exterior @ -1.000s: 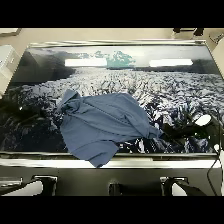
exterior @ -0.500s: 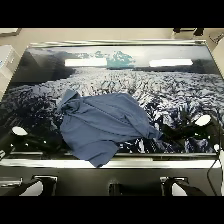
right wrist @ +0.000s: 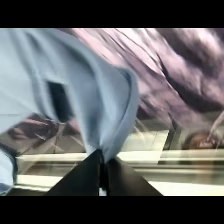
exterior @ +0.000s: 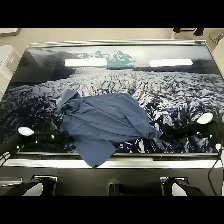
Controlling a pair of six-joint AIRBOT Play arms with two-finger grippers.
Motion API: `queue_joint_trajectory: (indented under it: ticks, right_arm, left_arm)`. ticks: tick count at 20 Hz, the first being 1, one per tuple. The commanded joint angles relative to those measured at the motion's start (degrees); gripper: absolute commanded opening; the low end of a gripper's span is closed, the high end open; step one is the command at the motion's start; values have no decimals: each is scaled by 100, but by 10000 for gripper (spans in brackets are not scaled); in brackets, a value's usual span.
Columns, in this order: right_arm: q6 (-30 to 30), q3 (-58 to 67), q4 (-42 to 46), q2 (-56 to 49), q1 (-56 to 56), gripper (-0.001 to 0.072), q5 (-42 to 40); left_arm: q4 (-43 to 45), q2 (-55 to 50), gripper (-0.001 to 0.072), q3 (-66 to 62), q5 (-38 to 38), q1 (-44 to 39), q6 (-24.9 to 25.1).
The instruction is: Fold the clothes and pants, and hang the long-sleeved shirts on hangers.
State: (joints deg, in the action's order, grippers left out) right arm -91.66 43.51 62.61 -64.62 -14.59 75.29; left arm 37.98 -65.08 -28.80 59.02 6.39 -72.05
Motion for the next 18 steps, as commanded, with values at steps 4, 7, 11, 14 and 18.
queue_joint_trajectory:
  ticks: [4, 7, 11, 14, 18]
  right_arm:
    - [245, 3521, 122, 409, -2, 34, -232]
    - [555, 6008, 697, 728, -2, 34, -787]
    - [221, 7565, 1766, 1493, -2, 34, -807]
    - [98, 7563, 1878, 2122, -2, 34, -675]
    - [26, 7565, 1902, 2433, -2, 34, -1056]
  left_arm:
    - [-216, 1126, 16, -4103, -17, 621, 260]
    - [-216, 1427, 17, -6985, -678, 1115, 240]
    - [-175, 1725, 17, -9147, -938, 1646, -199]
    - [-175, 2214, 16, -8972, -1043, 1676, -426]
    - [-157, 2310, 17, -8966, -1456, 1676, -472]
